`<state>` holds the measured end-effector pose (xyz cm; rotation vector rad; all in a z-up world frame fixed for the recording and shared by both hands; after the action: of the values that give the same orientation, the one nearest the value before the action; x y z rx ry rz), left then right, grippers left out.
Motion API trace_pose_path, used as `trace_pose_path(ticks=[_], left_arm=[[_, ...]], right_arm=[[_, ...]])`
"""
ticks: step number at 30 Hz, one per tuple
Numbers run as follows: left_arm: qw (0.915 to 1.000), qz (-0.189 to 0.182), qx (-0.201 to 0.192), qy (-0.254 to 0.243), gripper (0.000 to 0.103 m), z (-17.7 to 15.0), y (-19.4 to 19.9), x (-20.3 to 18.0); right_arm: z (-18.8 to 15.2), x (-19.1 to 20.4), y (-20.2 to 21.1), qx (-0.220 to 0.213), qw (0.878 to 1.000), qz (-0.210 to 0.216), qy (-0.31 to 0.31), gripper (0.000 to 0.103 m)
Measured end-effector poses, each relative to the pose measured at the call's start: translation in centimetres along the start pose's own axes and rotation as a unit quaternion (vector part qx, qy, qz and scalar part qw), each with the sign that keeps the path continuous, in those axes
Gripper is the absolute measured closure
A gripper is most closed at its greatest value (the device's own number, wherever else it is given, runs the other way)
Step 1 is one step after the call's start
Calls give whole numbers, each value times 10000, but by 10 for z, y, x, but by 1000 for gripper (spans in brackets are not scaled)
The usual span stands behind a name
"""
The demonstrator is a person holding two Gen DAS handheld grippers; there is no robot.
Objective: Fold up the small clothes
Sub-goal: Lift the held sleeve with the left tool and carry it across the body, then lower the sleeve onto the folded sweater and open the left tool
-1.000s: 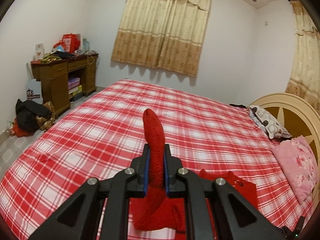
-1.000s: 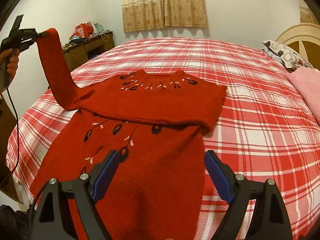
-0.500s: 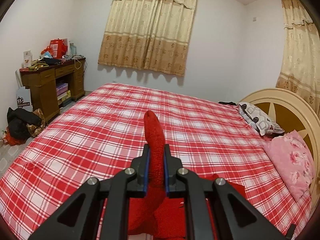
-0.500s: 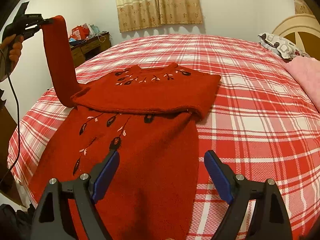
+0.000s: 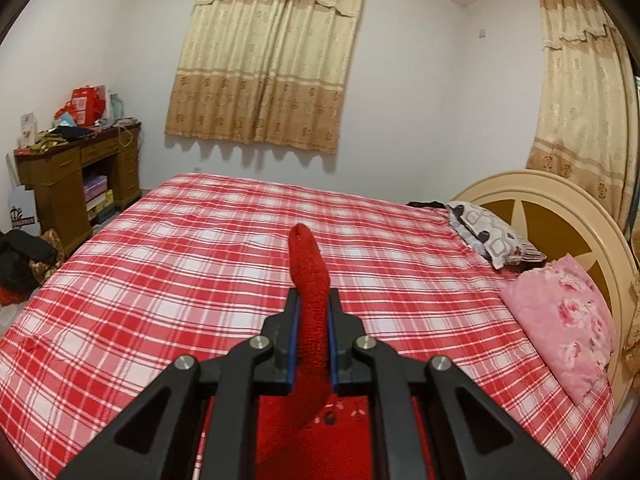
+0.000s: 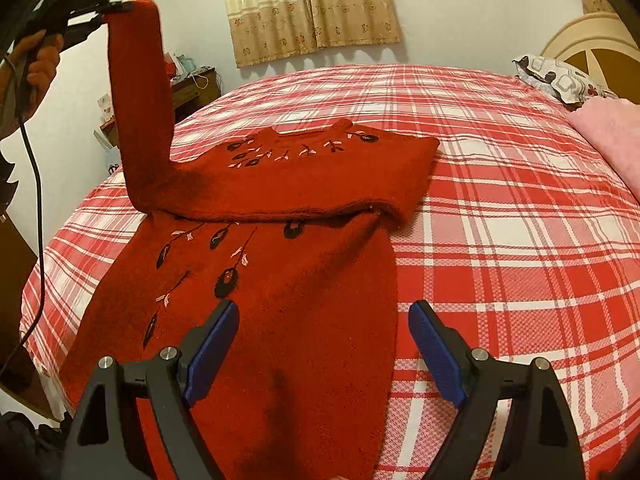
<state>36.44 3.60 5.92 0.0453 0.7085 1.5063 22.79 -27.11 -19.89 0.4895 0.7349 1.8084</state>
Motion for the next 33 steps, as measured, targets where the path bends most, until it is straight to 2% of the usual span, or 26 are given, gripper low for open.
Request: trace_pose_path(ticks=[6,9,11,23,30,32,33], left_arm=[[9994,-167,265,-161,91,-28,-25,-42],[9982,-196,427,-362,91,-54,-42,-65],[9966,-280,675,-384,91,-77,-56,-80],[9852,-252,1412,-943,91,-175,-109,-125],[9718,-305,1828,-1458,90,-234,-130,-146],[9650,-457,2062,-1551,86,-248,-132,-150],[9616,-558,2152,-1610,79,-254,-130,-153]], right_arm=[[-5,3,-5,40,9999,74,-64,16],[-7,3,-4,46,9999,84,-73,16],[-8,1,-4,35,9999,88,-116,16],[-14,-4,-11,86,9994,165,-297,16],[-20,-10,-17,158,9991,103,-375,16],[-22,-12,-19,181,9990,98,-392,16],[-24,-13,-20,177,9989,132,-405,16]])
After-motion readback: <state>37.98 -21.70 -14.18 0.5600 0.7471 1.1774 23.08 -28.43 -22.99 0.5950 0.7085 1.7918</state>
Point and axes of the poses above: each gripper's, at about its wrist camera, not at the fingertips, and y roughly against the way its jaws point, x to its left, z to its top, the point moved 9 cm from there along -y, roughly the way its jaws point, and after that the axes turned 13 degrees about y, right-handed, at the moved point
